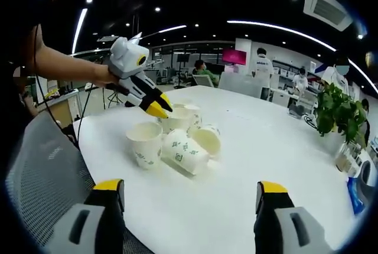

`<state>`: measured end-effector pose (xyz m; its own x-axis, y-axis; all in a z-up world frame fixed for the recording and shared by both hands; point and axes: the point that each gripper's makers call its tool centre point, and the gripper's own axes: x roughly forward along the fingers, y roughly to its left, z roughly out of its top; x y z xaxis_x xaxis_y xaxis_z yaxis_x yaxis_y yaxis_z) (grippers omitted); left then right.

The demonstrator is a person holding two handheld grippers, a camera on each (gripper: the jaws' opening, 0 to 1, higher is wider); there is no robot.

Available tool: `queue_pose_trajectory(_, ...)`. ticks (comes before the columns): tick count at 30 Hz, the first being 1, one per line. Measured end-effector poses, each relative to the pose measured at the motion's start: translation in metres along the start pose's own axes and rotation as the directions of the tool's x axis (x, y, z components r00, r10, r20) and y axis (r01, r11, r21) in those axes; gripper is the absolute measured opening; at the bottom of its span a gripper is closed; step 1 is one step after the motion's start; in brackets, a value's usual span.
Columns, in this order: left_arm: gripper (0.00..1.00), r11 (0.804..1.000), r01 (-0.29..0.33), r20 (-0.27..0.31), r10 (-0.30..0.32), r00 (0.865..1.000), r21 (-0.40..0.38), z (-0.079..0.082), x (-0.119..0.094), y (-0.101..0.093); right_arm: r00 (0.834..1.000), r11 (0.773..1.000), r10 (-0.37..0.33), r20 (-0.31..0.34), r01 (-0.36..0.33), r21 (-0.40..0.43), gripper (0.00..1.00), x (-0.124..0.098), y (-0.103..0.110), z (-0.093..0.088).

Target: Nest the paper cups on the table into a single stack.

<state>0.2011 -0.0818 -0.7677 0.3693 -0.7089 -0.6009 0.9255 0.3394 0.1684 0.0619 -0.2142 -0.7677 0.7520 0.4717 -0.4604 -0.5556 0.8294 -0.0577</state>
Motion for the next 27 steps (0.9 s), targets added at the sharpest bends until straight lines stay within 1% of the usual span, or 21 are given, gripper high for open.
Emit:
queue_pose_trajectory(3, 0.13, 1.0, 0.012, -0.014, -0.012, 1.0, 0.009, 0.0, 0.001, -0.002, 1.0, 1.0, -0.002, -0.002, 0.002, 0.0, 0.93, 0.0, 0.0, 0.0)
queue_pose_trajectory(6, 0.12, 1.0, 0.024, -0.029, -0.023, 0.999, 0.019, -0.004, 0.008, 0.0, 1.0, 1.0, -0.003, -0.004, 0.003, 0.0, 0.93, 0.0, 0.0, 0.0)
queue_pose_trajectory(10, 0.11, 0.999, 0.037, -0.046, -0.036, 0.998, 0.032, -0.007, 0.011, -0.004, 1.0, 1.0, -0.005, -0.004, 0.005, 0.003, 0.93, 0.0, -0.002, -0.002)
queue_pose_trajectory(14, 0.08, 0.997, 0.05, -0.066, -0.046, 0.997, 0.064, -0.01, 0.015, -0.006, 1.0, 1.0, -0.008, -0.005, 0.008, 0.005, 0.93, 0.0, -0.002, -0.002)
queue_pose_trajectory(16, 0.06, 0.995, 0.054, -0.08, -0.048, 0.996, 0.082, -0.014, 0.017, -0.004, 1.0, 1.0, -0.009, -0.005, 0.009, 0.006, 0.93, 0.0, -0.003, -0.002)
queue_pose_trajectory(20, 0.01, 0.993, 0.062, -0.087, -0.054, 0.995, 0.098, -0.015, 0.016, -0.004, 1.0, 1.0, -0.012, -0.005, 0.012, 0.009, 0.93, 0.0, -0.003, -0.002)
queue_pose_trajectory(27, 0.0, 0.992, 0.058, -0.088, -0.048, 0.995, 0.114, -0.014, 0.016, -0.003, 1.0, 1.0, -0.011, -0.004, 0.011, 0.007, 0.93, 0.0, -0.001, -0.001)
